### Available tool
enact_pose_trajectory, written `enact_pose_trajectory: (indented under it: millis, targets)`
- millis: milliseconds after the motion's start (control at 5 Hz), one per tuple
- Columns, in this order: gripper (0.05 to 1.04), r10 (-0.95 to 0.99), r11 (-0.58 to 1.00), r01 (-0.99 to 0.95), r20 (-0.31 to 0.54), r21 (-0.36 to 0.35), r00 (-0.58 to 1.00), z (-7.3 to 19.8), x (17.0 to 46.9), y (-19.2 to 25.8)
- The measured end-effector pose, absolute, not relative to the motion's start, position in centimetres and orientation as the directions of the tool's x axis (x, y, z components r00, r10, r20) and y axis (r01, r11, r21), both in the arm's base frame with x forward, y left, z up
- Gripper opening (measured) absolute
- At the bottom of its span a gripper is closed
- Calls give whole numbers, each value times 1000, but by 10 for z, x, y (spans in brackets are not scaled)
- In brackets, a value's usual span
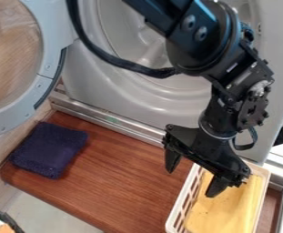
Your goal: Move the purple cloth to the right side of the dryer
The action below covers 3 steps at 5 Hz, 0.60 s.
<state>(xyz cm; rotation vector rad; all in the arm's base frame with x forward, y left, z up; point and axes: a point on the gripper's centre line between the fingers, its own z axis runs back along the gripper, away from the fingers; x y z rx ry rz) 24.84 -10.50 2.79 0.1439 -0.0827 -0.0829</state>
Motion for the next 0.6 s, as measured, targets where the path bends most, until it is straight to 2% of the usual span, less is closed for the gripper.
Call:
enact_pose_trajectory:
  millis: [200, 400, 600]
  targets:
    - [1000, -90, 984, 81, 49, 156, 995, 21, 244, -101]
    - [999, 30, 985, -35, 31, 168, 999, 22, 243, -55]
    - [999, 152, 974, -160, 65, 159, 986, 26, 244, -10]
